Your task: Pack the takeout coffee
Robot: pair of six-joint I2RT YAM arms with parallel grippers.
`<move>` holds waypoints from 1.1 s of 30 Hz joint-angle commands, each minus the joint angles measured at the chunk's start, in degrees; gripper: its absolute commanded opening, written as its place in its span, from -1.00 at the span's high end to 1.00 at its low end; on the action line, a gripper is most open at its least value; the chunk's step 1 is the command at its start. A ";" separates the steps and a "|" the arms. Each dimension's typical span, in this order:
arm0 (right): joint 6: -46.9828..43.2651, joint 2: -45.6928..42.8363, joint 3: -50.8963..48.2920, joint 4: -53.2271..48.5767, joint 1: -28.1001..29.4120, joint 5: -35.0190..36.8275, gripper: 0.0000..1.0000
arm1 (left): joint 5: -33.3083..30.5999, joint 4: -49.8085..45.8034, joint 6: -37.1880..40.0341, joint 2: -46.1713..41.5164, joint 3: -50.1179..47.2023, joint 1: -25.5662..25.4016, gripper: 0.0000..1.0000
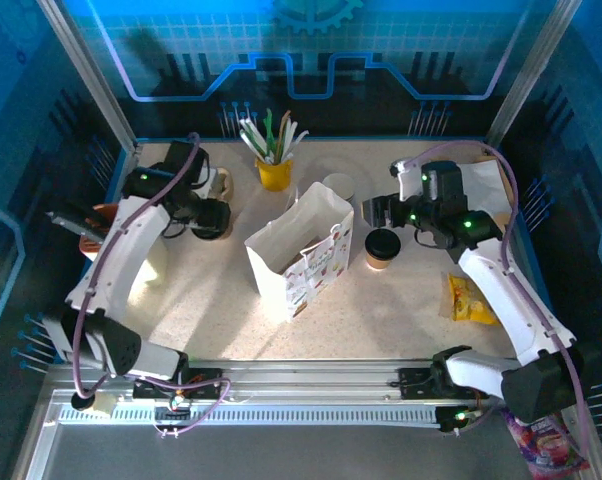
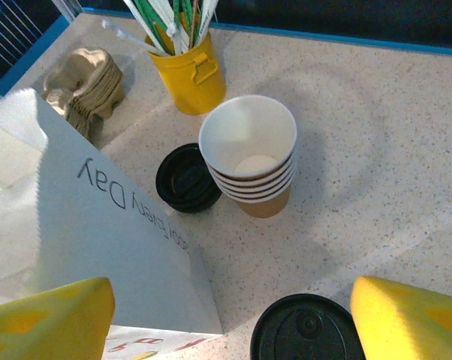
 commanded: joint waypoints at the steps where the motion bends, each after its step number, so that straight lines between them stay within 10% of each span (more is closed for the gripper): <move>1: 0.00 1.31 4.38 -2.39 1.10 -0.62 -0.66 | 1.36 -3.23 0.33 -4.14 6.24 -0.31 -0.27; 17: -7.46 15.43 23.07 -16.79 11.27 -3.07 -0.38 | -3.69 -16.74 -0.59 -2.20 32.11 -20.17 -0.24; 33: -10.51 20.54 26.76 -19.84 13.30 -1.29 0.25 | -4.79 -19.44 -3.72 2.33 32.89 -33.26 -0.21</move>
